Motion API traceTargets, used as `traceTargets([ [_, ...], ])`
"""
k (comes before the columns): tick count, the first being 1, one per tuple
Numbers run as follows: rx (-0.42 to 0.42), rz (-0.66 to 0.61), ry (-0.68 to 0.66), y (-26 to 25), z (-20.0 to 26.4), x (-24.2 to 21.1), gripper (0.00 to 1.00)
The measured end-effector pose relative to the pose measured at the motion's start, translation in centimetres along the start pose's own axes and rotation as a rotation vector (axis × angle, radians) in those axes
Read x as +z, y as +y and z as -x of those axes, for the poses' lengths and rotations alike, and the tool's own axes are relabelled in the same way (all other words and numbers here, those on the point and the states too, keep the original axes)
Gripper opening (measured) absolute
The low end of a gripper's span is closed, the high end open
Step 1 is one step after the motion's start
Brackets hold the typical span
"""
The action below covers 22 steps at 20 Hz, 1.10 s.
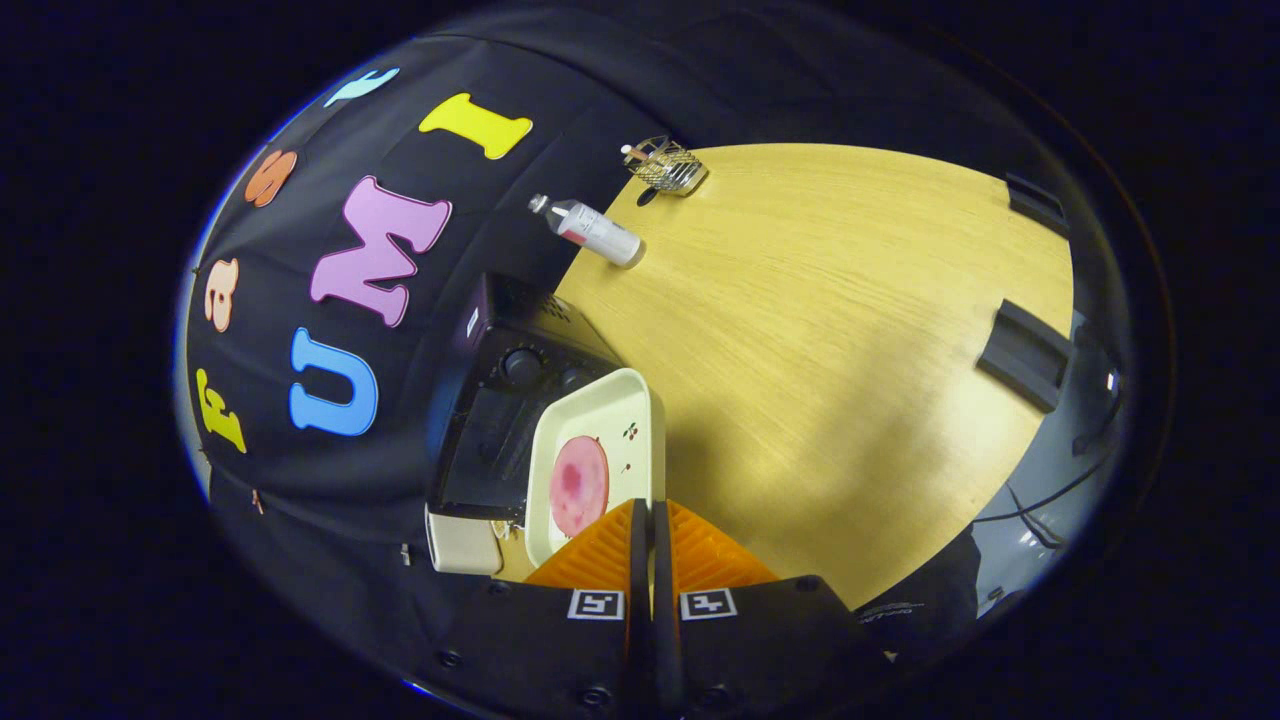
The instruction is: Open the toaster oven, put the food inside, and close the toaster oven door.
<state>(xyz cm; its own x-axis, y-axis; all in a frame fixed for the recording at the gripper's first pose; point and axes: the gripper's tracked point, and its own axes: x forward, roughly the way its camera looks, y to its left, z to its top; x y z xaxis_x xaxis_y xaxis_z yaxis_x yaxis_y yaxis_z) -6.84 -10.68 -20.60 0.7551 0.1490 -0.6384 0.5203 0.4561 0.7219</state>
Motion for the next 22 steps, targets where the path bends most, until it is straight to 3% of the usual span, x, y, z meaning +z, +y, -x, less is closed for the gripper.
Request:
traceTargets([
  [13, 0.071, -0.035, 0.002, 9.1, -9.0, -4.6, 0.06],
  [22, 0.084, -0.134, -0.07, 12.7, -16.8, -4.4, 0.06],
])
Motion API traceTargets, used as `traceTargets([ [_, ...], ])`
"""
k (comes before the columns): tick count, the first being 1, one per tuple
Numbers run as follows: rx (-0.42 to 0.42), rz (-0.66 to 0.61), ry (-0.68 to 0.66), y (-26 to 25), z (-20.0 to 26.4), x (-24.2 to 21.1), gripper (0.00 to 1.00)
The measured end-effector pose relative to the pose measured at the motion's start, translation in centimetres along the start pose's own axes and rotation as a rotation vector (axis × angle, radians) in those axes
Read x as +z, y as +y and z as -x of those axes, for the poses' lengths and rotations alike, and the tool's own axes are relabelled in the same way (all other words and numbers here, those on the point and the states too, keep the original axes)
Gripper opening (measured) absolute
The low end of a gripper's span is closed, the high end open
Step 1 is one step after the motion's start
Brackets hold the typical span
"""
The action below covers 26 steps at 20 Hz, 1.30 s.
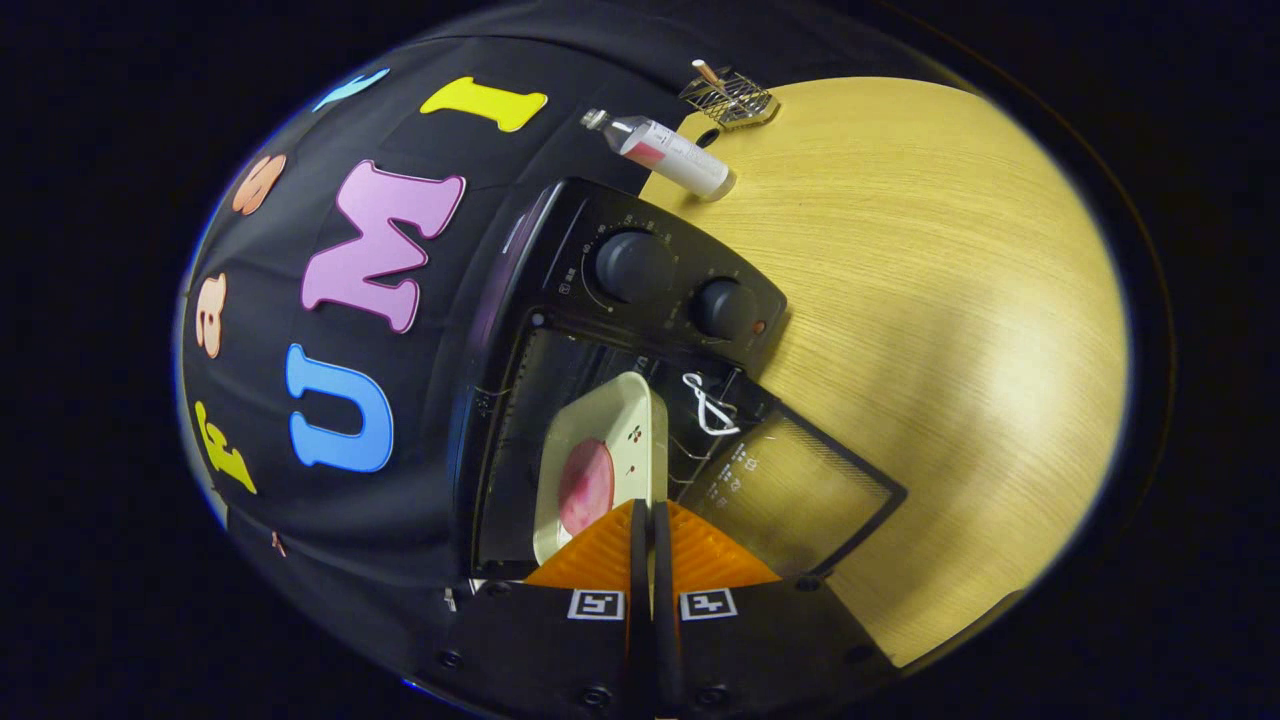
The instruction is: Open the toaster oven, put the food inside, and close the toaster oven door.
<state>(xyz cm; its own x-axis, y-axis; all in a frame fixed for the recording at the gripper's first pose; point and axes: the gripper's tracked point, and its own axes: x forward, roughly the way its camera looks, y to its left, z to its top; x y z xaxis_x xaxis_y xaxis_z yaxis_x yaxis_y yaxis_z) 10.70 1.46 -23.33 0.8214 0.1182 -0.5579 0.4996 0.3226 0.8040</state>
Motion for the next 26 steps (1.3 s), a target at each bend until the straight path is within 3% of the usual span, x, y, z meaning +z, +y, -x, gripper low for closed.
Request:
traceTargets([
  [10, 0.015, -0.118, -0.13, 2.2, -4.9, 0.8, 0.06],
  [14, -0.018, -0.148, -0.099, 1.9, -5.3, 0.0, 0.06],
  [19, 0.017, -0.139, -0.104, 3.1, -4.9, -0.5, 0.12],
  [21, 0.028, -0.124, -0.092, 3.3, -4.2, -0.6, 0.21],
  [23, 0.037, -0.089, -0.087, 3.3, -3.3, -0.8, 0.47],
  [26, 0.058, -0.037, -0.08, 3.3, -1.1, -1.3, 0.94],
])
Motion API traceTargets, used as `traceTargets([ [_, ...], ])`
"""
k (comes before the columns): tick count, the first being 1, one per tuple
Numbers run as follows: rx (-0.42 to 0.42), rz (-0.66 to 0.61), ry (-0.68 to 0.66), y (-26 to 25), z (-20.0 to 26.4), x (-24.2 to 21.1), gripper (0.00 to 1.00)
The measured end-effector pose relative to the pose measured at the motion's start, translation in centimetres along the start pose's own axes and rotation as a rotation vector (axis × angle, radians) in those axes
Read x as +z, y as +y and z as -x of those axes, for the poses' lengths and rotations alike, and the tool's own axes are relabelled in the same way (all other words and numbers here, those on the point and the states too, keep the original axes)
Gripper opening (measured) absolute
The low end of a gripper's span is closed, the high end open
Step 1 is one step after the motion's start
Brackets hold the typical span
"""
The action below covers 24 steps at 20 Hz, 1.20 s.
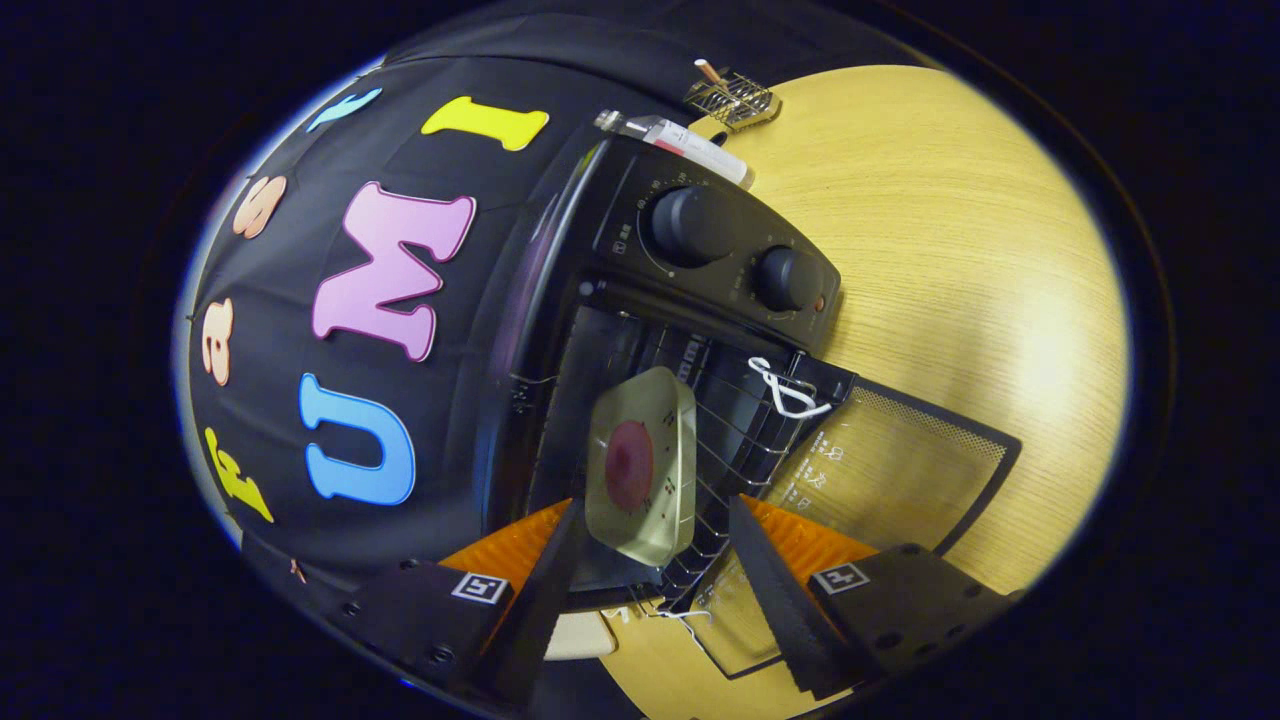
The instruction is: Open the toaster oven, put the food inside, and close the toaster oven door.
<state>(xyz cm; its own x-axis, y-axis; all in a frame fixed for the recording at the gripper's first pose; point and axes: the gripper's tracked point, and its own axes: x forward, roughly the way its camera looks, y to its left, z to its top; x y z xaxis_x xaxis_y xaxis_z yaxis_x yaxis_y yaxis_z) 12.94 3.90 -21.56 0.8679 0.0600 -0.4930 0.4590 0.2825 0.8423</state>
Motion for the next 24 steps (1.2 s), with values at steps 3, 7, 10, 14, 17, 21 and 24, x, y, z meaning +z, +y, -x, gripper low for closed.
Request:
traceTargets([
  [3, -0.012, 0.055, 0.045, -0.4, 2.2, -0.9, 0.99],
  [7, -0.02, 0.195, 0.061, -0.7, 5.5, -1.4, 0.99],
  [10, -0.018, 0.334, 0.096, -1.2, 7.3, -2.0, 0.99],
  [14, -0.036, 0.464, 0.145, -3.3, 9.8, -2.1, 0.99],
  [17, -0.057, 0.607, 0.172, -5.2, 11.3, -2.9, 0.99],
  [21, -0.168, 0.696, 0.221, -9.5, 12.0, -3.7, 0.99],
  [24, -0.235, 0.784, 0.25, -12.0, 11.8, -4.2, 0.99],
])
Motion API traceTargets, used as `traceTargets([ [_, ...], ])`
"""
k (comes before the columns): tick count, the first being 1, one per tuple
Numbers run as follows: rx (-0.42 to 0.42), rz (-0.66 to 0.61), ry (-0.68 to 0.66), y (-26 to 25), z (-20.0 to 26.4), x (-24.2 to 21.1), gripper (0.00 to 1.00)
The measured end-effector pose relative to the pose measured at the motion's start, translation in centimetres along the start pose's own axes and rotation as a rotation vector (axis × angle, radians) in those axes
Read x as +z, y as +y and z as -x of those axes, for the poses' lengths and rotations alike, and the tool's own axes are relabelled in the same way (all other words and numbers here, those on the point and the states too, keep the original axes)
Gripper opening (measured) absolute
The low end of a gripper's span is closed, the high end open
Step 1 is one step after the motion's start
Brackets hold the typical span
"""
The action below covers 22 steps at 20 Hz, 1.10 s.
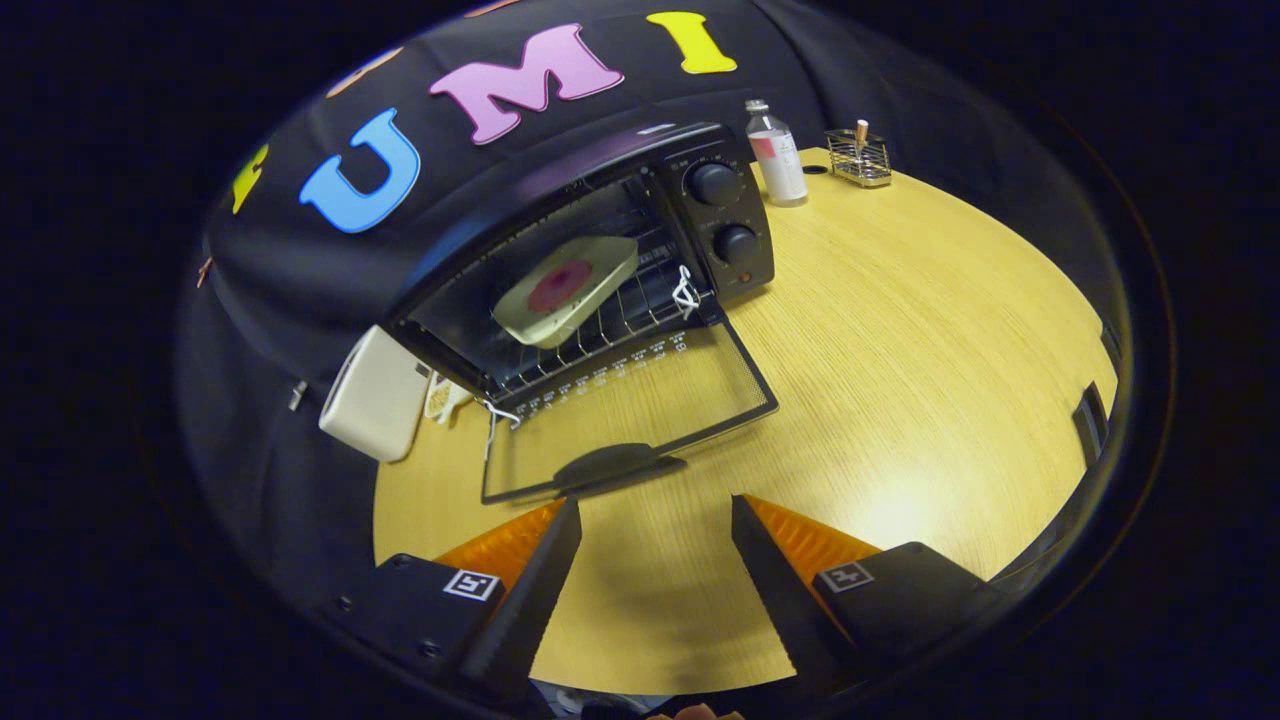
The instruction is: Open the toaster oven, put the food inside, and close the toaster oven door.
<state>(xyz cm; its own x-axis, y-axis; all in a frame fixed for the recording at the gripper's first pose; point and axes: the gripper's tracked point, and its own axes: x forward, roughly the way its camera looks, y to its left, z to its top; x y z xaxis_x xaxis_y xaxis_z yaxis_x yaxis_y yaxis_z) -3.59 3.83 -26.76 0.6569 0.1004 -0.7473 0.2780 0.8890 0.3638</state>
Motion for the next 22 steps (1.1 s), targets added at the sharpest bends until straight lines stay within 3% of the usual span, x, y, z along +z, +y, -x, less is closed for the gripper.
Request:
traceTargets([
  [8, -0.092, 0.129, 0.024, 0.1, -4.1, -1.7, 0.99],
  [11, -0.164, 0.205, 0.003, -0.5, -5.5, -1.1, 1.0],
  [14, -0.16, 0.216, 0.017, 0.4, -6.9, -1.4, 1.0],
  [18, -0.196, 0.358, 0.004, 0.5, -7.6, -0.7, 1.0],
  [22, -0.172, 0.458, -0.065, 1.1, -6.3, 0.4, 0.98],
])
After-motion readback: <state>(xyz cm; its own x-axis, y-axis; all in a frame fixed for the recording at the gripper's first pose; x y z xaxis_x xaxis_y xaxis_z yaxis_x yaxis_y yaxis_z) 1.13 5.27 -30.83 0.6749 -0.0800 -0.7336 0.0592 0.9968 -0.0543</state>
